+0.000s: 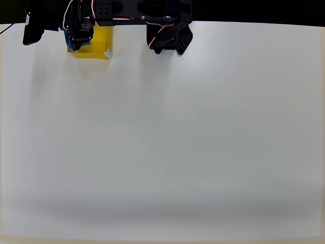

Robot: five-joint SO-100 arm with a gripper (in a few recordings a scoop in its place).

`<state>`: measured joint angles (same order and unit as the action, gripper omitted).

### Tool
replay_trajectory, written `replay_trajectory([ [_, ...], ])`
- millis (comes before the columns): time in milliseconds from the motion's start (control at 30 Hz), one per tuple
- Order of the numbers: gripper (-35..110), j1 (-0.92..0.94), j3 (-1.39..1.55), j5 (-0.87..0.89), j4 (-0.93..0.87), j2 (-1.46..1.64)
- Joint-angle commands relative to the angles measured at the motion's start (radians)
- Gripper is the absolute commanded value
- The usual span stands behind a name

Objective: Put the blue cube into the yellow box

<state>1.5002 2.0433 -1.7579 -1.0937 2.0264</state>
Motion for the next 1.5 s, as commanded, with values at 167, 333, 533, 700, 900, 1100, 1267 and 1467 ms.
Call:
replay_trajectory([
  [167, 12, 0.046, 0.117, 0.000, 0.081, 0.149],
  [333, 12, 0.049, 0.150, 0.018, 0.126, 0.120],
  [533, 12, 0.071, 0.152, 0.041, 0.156, 0.057],
  [700, 12, 0.106, 0.152, 0.040, 0.189, 0.011],
  [900, 13, 0.130, 0.152, 0.048, 0.238, -0.054],
  [1100, 17, 0.137, 0.172, 0.060, 0.287, -0.101],
  [1267, 26, 0.143, 0.238, 0.064, 0.359, -0.097],
  [1467, 34, 0.144, 0.298, 0.048, 0.393, -0.040],
])
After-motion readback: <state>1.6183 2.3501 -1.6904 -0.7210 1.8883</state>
